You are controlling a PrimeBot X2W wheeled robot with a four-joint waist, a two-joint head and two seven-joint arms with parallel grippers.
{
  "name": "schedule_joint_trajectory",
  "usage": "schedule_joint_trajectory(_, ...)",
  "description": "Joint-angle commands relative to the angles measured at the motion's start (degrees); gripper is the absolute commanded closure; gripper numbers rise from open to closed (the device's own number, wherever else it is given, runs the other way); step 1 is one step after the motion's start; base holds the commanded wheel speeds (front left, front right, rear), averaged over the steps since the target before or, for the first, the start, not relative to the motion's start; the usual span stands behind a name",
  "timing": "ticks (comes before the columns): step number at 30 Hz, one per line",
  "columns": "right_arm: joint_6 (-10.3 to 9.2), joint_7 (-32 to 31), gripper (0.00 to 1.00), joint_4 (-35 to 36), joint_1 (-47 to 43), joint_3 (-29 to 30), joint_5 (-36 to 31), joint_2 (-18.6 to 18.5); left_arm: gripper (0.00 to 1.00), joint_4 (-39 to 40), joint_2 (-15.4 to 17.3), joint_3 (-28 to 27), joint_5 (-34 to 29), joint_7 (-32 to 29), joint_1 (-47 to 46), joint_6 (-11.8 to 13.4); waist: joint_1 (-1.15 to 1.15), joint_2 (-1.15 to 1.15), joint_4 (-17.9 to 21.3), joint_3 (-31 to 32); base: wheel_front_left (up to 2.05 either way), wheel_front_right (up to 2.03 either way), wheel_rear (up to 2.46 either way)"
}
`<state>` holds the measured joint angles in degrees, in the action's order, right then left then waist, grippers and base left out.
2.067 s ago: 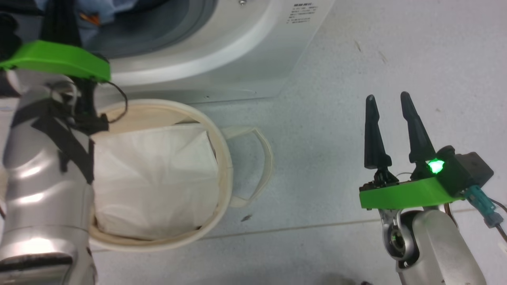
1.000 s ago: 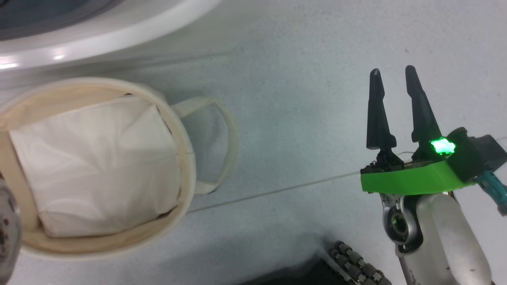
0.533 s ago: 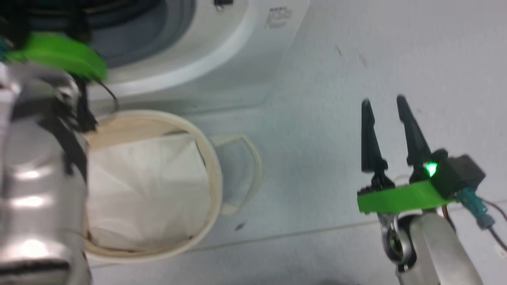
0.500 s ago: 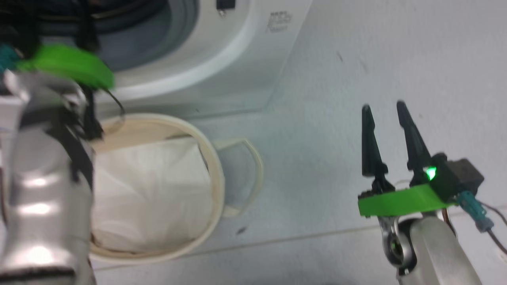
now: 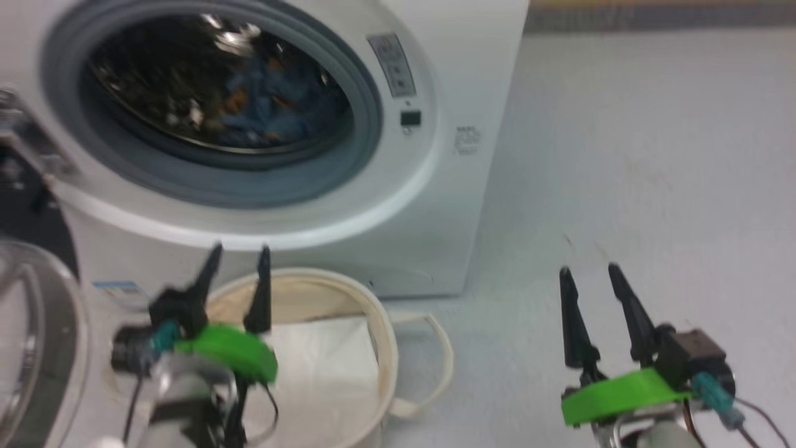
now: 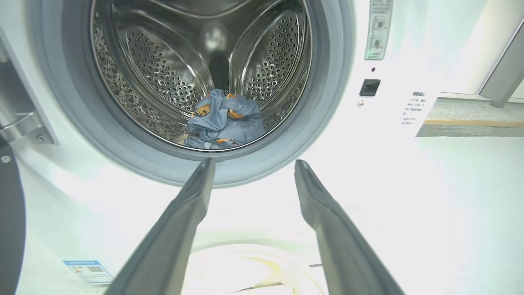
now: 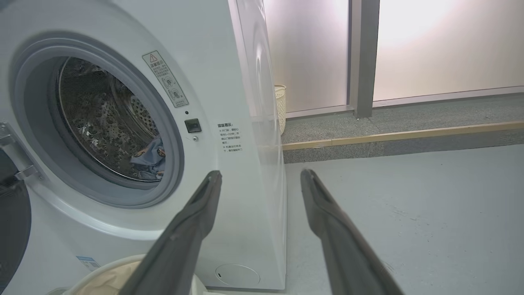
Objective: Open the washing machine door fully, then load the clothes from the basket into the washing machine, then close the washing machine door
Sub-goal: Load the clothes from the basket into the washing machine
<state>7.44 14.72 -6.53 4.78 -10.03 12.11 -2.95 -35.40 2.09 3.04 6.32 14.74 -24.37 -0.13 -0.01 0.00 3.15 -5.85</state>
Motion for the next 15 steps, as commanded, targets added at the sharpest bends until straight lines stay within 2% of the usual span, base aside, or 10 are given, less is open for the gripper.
schedule_joint_trajectory(1, 0.05, 0.3, 0.00, 1.7, -0.1, -1.2, 0.3, 0.1, 0.00, 3.0, 0.9, -0.8, 0.7, 0.3, 1.3, 0.4, 0.01, 0.00, -3.5, 5.1, 0.00, 0.00, 0.00)
schedule_joint_trajectory(6, 0.05, 0.3, 0.00, 2.0, -1.5, -0.7, 0.9, 0.1, 0.00, 7.3, 0.8, 1.4, 3.3, 0.3, 6.8, 1.8, 0.01, 0.00, -4.5, 6.2, 0.00, 0.00, 0.00)
schedule_joint_trajectory(12, 0.05, 0.3, 0.00, 2.6, -2.5, 0.3, 1.9, 0.1, 0.00, 12.7, 0.8, 4.3, 6.2, 0.3, 12.6, 5.3, 0.01, 0.00, -5.5, 6.3, 0.00, 0.00, 0.00)
schedule_joint_trajectory(15, 0.05, 0.3, 0.00, 2.7, -2.7, 0.7, 2.2, 0.1, 0.00, 14.0, 0.8, 4.8, 7.3, 0.3, 14.2, 6.0, 0.01, 0.00, -5.9, 6.0, 0.00, 0.00, 0.00)
